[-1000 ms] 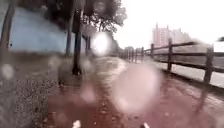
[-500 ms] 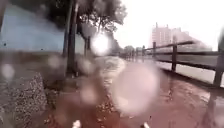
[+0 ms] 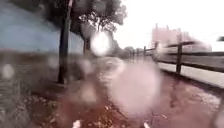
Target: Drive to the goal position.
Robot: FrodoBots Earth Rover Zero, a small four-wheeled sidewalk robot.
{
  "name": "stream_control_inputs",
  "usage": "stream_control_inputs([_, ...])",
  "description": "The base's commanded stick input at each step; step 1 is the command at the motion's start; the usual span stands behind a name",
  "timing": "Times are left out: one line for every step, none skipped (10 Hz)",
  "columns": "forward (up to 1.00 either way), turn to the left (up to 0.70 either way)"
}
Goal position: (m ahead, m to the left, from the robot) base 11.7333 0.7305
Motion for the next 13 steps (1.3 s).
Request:
stream_control_inputs([0.7, 0.0])
stream_control_inputs([0.7, 0.0])
stream_control_inputs([0.7, 0.0])
stream_control_inputs([0.7, 0.0])
stream_control_inputs([0.7, 0.0])
stream_control_inputs([0.7, 0.0])
stream_control_inputs([0.7, 0.0])
stream_control_inputs([0.7, 0.0])
stream_control_inputs([0.7, 0.0])
stream_control_inputs([0.7, 0.0])
stream_control_inputs([0.7, 0.0])
stream_control_inputs([0.7, 0.0])
stream_control_inputs([0.7, 0.0])
